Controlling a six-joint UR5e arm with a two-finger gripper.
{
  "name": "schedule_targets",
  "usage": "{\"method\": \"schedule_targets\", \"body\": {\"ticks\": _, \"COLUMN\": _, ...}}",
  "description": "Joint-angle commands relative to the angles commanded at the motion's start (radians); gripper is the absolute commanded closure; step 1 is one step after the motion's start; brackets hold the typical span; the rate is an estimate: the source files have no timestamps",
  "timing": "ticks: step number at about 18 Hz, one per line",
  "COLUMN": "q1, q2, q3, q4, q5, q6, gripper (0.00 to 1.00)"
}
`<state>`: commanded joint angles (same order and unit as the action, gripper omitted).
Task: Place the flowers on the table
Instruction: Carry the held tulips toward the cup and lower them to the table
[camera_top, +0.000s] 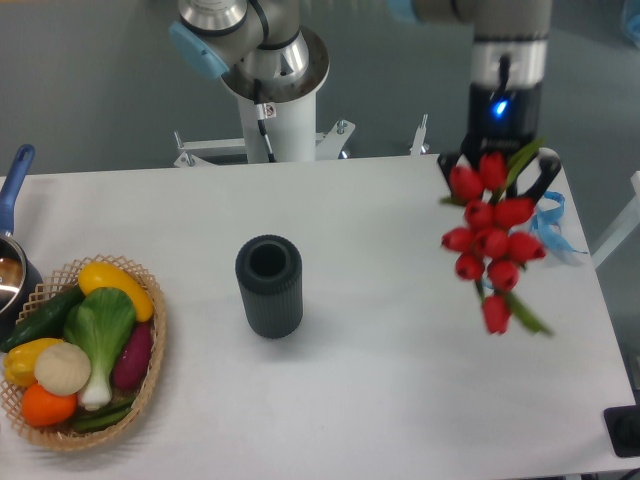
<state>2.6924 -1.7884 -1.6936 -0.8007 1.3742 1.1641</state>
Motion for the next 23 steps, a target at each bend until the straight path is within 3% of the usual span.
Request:
{"method": "schedule_targets", "body": {"ticks": 3, "q1": -0.035, "q2": -0.075, "q3": 0.037, "q4": -0.005, "q5": 0.072, "q6": 0.012, "gripper": 0.64}}
{"method": "schedule_targets", "body": {"ticks": 7, "q1": -0.108, "q2": -0.176, "q3": 0.072, "q4": -0.006, "q5": 0.262, "q6": 0.017, "gripper": 0.64}}
{"method": "schedule_targets", "body": {"ticks": 13, "q1": -0.143, "q2": -0.275, "q3": 0.097, "q4": -0.005, "q5": 0.27, "q6": 0.014, "gripper": 0.63}}
{"method": "schedule_targets", "body": {"ticks": 21, "q1": -0.169, "q2": -0.339, "q3": 0.112, "q4": -0.003, "q5": 0.27, "q6": 0.005, "gripper": 0.61}}
{"method": "schedule_targets", "body": {"ticks": 22, "q1": -0.174, "q2": -0.339, "q3": 0.112, "q4": -0.003, "q5": 0.27, "q6": 0.006, "gripper": 0.59}}
{"method": "schedule_targets", "body": {"ticks": 23, "q1": -0.174, "q2": -0.338, "q3": 0.111, "q4": -0.002, "q5": 0.27, "q6": 0.009, "gripper": 0.41}}
